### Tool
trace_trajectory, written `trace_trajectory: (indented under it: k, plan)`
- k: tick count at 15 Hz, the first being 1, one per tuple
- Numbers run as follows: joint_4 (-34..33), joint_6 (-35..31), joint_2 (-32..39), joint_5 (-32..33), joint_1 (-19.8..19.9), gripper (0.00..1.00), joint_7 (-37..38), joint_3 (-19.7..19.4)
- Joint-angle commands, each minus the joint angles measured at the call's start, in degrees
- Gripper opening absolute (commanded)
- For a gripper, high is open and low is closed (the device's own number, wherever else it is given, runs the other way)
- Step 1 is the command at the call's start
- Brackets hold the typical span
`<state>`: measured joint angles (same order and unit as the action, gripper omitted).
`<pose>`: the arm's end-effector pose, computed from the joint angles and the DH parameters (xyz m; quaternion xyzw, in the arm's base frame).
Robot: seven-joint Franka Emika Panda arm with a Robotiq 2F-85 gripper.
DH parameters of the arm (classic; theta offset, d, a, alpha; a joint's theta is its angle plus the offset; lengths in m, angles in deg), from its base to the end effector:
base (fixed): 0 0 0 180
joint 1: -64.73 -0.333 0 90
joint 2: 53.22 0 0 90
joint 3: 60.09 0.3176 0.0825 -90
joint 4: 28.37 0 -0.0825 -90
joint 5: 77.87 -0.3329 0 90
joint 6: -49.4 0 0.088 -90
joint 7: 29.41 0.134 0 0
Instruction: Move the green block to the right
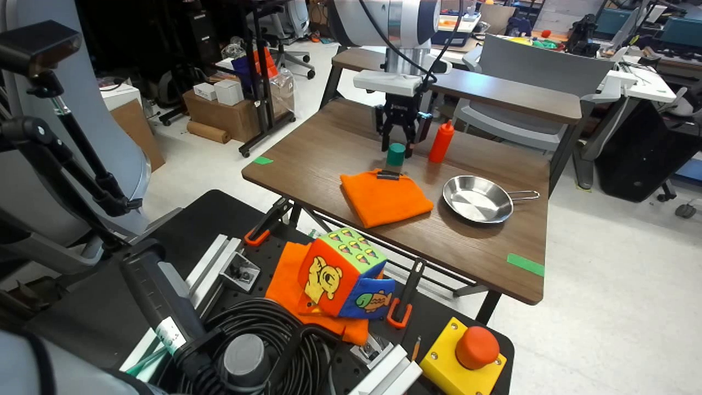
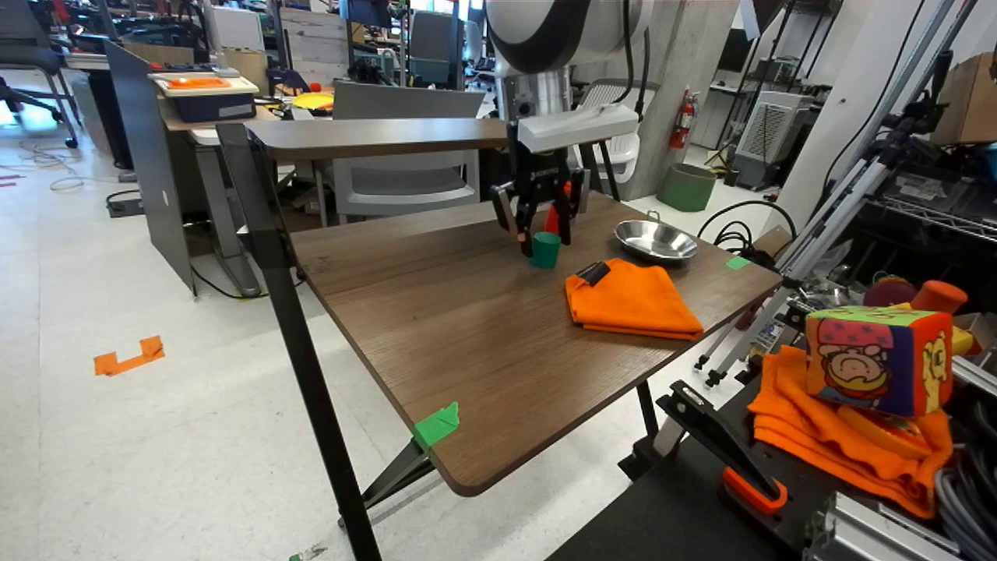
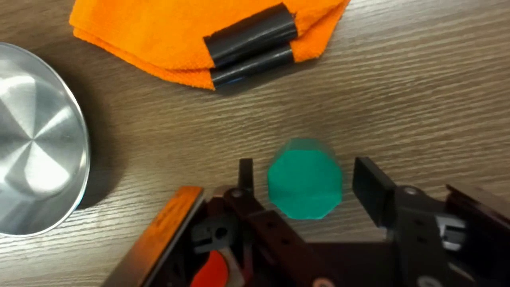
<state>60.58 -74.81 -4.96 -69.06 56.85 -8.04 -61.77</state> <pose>0.6319 0.0613 0.1451 0.9881 -0.0774 -0.0931 0.0945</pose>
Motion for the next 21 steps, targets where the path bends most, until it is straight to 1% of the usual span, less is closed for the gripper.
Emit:
trace_trajectory:
  k: [1, 3, 4, 5, 7, 9, 11, 13, 15, 17, 19, 21]
  plan:
    - [-3.5, 3.5, 1.9, -1.0, -1.9, 0.34, 2.5, -1.8]
    - [-1.8, 3.4, -0.4, -1.2, -1.9, 0.19, 2.7, -1.7]
    - [1.3, 2.1, -3.5, -1.2, -1.8, 0.18, 1.9, -1.3]
    - [2.7, 1.6, -5.2, -1.0, -1.9, 0.18, 1.3, -1.1]
    - [7.6, 0.4, -11.8, -1.3, -1.4, 0.18, -1.1, 0.0]
    - [10.8, -0.8, -17.2, -2.6, 0.1, 0.18, -3.7, 1.2]
    - [12.8, -1.1, -22.6, -5.5, 1.9, 0.18, -5.1, 1.3]
    - [12.4, 0.7, -26.6, -9.1, 4.3, 0.18, -6.4, 0.6]
    - [9.7, 4.2, -27.9, -12.1, 7.7, 0.18, -8.6, -0.4]
    - [6.2, 7.3, -26.8, -14.4, 11.0, 0.18, -9.8, -1.7]
    - [2.2, 9.1, -23.8, -15.4, 13.7, 0.18, -9.6, -3.2]
    - [-1.7, 9.9, -19.6, -15.1, 15.7, 0.18, -9.1, -4.5]
